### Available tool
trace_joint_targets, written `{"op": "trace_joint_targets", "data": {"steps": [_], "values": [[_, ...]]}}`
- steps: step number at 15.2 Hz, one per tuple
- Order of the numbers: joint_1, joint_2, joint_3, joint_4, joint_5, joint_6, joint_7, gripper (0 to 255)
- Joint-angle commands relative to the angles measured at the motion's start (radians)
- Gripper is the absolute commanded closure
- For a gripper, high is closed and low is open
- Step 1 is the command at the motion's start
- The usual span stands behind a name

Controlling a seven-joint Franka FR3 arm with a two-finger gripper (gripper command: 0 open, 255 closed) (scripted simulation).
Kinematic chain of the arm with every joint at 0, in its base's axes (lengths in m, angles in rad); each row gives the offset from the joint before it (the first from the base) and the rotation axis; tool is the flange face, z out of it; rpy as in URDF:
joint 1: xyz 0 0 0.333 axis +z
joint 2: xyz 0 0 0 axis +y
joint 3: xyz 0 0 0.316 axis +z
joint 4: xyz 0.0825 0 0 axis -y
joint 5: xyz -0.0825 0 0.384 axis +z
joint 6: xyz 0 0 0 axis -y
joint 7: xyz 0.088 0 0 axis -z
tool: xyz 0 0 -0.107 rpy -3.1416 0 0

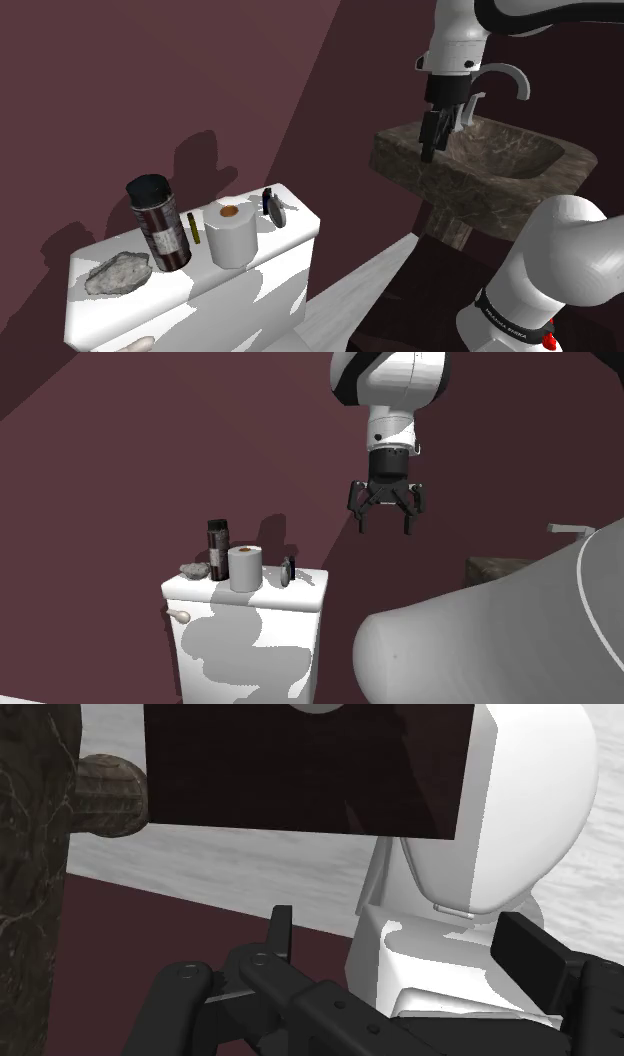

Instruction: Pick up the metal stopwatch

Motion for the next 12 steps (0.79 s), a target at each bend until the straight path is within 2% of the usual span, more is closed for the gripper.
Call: {"op": "trace_joint_targets", "data": {"steps": [1, 7, 12], "values": [[0.0, 0.0, 0.0, 0.0, 0.0, 0.0, 0.0, 0], [0.015, 0.093, 0.12, -0.035, 0.073, 0.197, 0.138, 0], [0.018, 0.212, 0.221, -0.023, 0.104, 0.361, 0.253, 0]]}}
